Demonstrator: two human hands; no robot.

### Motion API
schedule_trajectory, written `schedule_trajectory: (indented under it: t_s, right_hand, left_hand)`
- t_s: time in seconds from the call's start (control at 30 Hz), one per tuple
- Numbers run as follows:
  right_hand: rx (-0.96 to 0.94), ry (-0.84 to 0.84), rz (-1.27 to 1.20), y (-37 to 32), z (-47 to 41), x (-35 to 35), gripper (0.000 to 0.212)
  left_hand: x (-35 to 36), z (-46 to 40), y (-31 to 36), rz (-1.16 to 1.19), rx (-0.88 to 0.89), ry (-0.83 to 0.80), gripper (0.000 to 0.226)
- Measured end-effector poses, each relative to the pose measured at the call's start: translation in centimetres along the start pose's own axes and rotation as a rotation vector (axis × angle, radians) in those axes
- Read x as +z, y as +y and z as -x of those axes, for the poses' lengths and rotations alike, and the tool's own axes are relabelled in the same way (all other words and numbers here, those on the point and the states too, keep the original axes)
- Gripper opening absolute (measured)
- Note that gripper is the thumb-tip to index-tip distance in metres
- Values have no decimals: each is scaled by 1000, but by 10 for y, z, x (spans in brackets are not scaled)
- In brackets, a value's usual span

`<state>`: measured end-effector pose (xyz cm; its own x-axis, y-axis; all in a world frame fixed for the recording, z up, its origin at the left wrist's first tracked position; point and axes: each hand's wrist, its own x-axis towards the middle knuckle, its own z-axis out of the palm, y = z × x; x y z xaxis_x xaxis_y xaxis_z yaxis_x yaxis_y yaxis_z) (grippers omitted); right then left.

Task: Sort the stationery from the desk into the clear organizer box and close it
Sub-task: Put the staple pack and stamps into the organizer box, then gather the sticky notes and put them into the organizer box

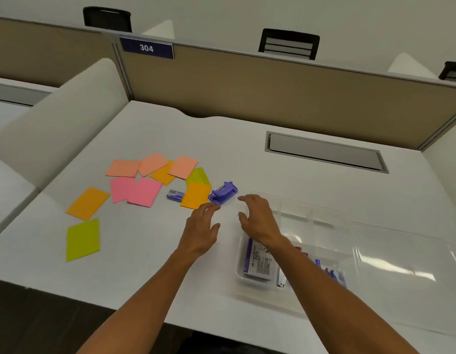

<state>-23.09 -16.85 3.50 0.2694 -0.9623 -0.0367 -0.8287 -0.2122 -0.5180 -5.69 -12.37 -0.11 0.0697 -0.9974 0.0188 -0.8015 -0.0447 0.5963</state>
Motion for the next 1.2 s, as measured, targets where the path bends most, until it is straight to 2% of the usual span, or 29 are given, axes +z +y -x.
schedule_trajectory:
  t_s: [0.37,0.53,0.77,0.97,1.07,1.2]
  right_hand:
    - [-171,-185,59,-50,-21,40,54]
    - [-162,-309,93,-71,-36,67,61]
    - [-228,-342,155,-106,-65,91,66]
    - [-266,-362,244,-131,-90,110,79]
    - [-298,-397,329,-138,-92,120,70]
    - [-369,-323,351,-142,-84,126,48]
  left_hand:
    - [-19,-4,-45,-44,-106,-2,58]
    - [-32,-7,-72,-48,-158,25,56]
    - [-53,3,-108,9,-201,115,46]
    - [-67,21,-137,-16,-373,195,55]
    - [-71,32,-152,-100,-402,238,55]
    - [-72,41,-166,-184,-509,254,56]
